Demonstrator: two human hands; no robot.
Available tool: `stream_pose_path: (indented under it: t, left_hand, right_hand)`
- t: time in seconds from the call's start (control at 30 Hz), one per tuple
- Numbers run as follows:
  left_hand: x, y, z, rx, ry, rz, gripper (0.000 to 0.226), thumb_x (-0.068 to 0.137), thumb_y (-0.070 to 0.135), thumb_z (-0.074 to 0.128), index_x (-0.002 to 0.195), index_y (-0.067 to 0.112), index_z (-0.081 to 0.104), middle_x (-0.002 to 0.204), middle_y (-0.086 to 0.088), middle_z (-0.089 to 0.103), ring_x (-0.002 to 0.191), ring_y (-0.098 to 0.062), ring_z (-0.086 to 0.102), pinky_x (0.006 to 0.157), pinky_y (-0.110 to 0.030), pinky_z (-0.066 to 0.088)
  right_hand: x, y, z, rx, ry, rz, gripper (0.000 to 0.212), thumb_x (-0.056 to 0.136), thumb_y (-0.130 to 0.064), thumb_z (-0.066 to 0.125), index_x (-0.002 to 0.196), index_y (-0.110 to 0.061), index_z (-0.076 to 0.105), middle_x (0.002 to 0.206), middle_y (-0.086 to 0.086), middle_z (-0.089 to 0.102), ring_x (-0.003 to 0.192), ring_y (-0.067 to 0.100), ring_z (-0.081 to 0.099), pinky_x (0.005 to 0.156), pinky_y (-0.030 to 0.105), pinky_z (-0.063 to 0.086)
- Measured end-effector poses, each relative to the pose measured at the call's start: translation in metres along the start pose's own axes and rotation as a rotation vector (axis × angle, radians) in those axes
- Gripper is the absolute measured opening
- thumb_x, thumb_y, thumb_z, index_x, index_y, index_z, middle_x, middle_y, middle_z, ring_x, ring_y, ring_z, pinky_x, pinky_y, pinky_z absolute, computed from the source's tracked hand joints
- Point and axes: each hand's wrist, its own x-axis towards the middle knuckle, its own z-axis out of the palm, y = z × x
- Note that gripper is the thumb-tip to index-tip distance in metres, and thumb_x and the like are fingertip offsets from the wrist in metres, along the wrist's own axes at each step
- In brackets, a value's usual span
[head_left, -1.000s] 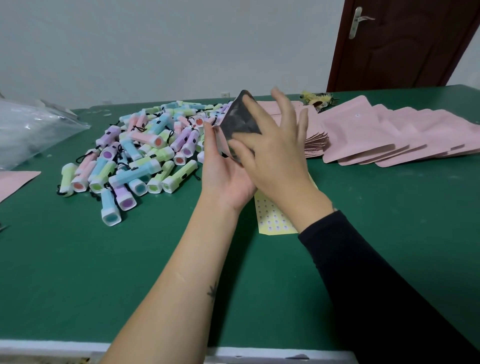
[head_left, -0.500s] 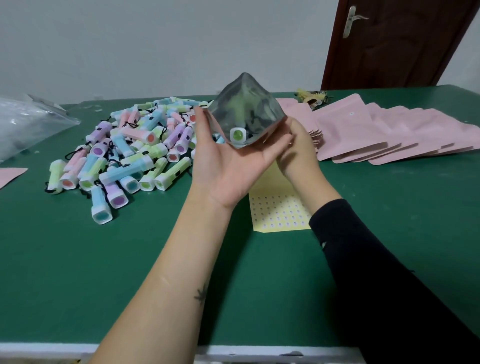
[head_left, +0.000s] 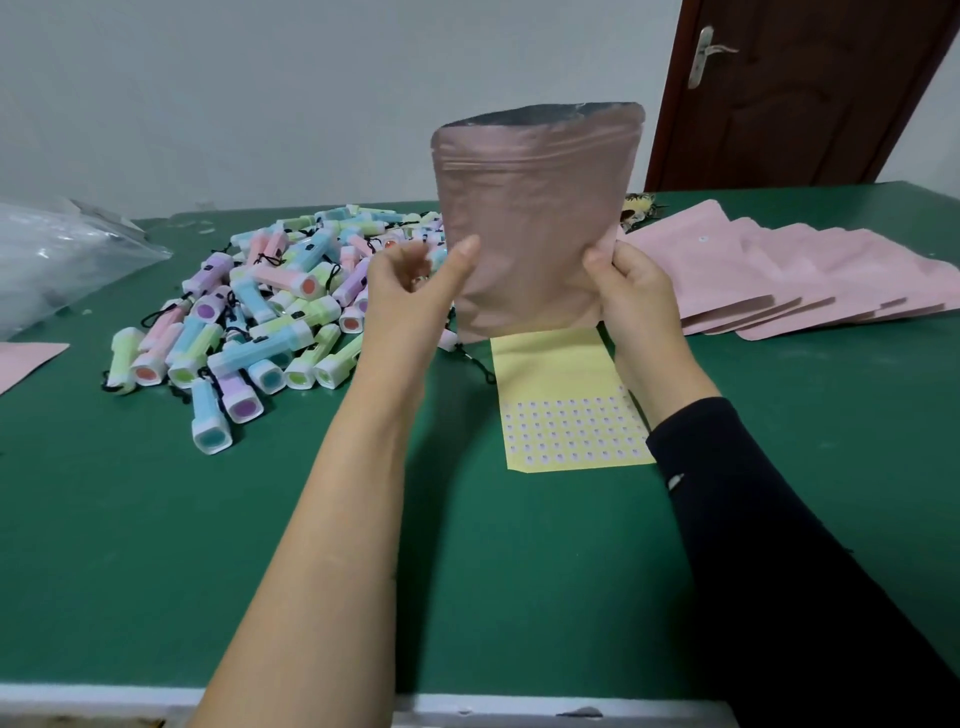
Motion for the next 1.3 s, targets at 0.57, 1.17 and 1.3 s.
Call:
stream_pose_path:
  t: [0.57,1.17,1.3]
  left_hand:
    - [0.012,-0.02,-0.01,-0.039,-0.121,-0.16,0.022,0.079,0.031,0.078,0.095,0.018,0.074,0.091,0.002,0.077,0.085,-0.017,0.074,0.077,-0.03,0.056]
    - [0.008,-0.021,-0.009,-0.064,-0.209,-0.294,0.021,0.088,0.011,0.07,0.108,0.013,0.067,0.09,0.002,0.076,0.072,-0.013,0.071,0.06,-0.023,0.054]
    - [0.009,-0.021,-0.01,-0.074,-0.233,-0.305,0.018,0.088,0.014,0.07,0.106,0.017,0.065,0.083,0.008,0.074,0.063,-0.007,0.067,0.054,-0.019,0.049]
  right_hand:
    - [-0.01,0.003,0.013,0.114,-0.273,0.141,0.019,0.082,-0.031,0.076,0.091,-0.015,0.073,0.091,-0.001,0.077,0.087,0.019,0.073,0.087,0.041,0.058]
    - [-0.009,0.008,0.013,0.044,-0.287,0.141,0.014,0.086,-0.03,0.072,0.097,-0.021,0.068,0.091,-0.006,0.076,0.085,0.012,0.073,0.076,0.028,0.059]
    - [-0.008,0.01,0.017,-0.046,-0.23,0.07,0.01,0.086,-0.027,0.072,0.094,-0.023,0.067,0.089,-0.011,0.072,0.081,0.008,0.069,0.072,0.023,0.055]
